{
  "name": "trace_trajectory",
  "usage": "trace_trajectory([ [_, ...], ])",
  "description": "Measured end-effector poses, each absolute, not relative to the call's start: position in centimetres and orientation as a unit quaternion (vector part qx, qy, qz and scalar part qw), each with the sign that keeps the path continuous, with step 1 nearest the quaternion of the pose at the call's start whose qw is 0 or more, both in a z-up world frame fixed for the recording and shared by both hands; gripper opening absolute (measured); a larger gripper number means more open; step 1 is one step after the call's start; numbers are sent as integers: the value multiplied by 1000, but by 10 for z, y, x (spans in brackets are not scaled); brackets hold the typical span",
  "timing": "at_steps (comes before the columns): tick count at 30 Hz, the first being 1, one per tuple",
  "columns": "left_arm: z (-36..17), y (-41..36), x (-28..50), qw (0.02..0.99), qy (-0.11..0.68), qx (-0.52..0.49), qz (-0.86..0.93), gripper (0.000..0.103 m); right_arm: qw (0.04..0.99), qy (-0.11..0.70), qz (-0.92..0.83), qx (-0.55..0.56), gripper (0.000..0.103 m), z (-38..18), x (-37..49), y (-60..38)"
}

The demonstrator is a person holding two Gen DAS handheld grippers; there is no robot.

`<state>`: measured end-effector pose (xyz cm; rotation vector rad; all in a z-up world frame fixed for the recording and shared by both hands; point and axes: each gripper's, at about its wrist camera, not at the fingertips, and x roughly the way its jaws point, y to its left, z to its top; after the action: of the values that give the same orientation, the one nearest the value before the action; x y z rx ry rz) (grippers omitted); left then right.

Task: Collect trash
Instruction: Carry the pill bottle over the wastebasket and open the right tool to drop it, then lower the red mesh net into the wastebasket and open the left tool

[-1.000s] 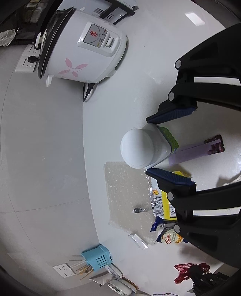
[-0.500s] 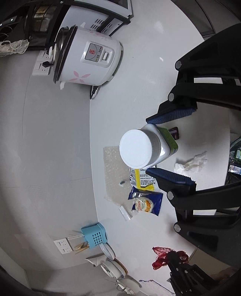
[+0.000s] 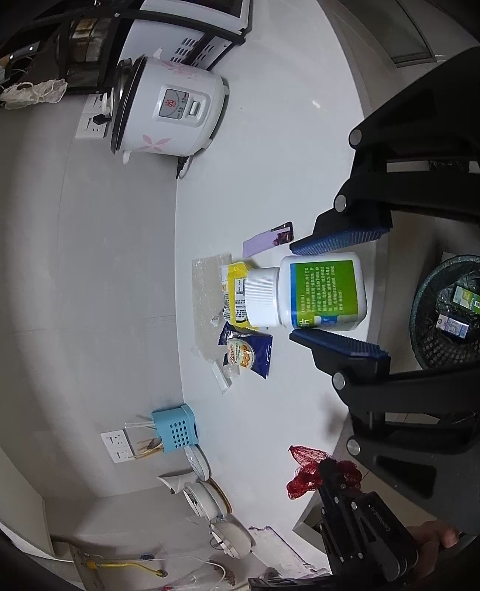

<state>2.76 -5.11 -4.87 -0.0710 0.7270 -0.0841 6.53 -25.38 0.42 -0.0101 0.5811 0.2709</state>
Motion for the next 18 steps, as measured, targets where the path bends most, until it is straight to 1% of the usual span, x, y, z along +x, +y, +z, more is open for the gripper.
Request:
trace_trajectory([
  [2, -54, -54, 22, 932, 357, -32, -43, 14, 948, 286, 136, -5, 37, -1, 59, -254],
  [3, -56, -55, 19, 932, 359, -32, -44, 14, 946, 290, 142, -2, 20, -6, 56, -254],
  [4, -60, -57, 17, 931, 361, -32, -46, 14, 944, 297, 146, -4, 13, -10, 55, -253],
  [5, -63, -58, 14, 930, 363, -31, -48, 14, 942, 300, 148, -7, 11, -15, 52, -251],
  [13, -116, -61, 2, 913, 403, -34, -54, 14, 918, 358, 167, -10, 11, -80, 44, -244],
  [18, -148, -55, -6, 904, 422, -38, -56, 14, 910, 380, 167, -12, 11, -114, 32, -241],
])
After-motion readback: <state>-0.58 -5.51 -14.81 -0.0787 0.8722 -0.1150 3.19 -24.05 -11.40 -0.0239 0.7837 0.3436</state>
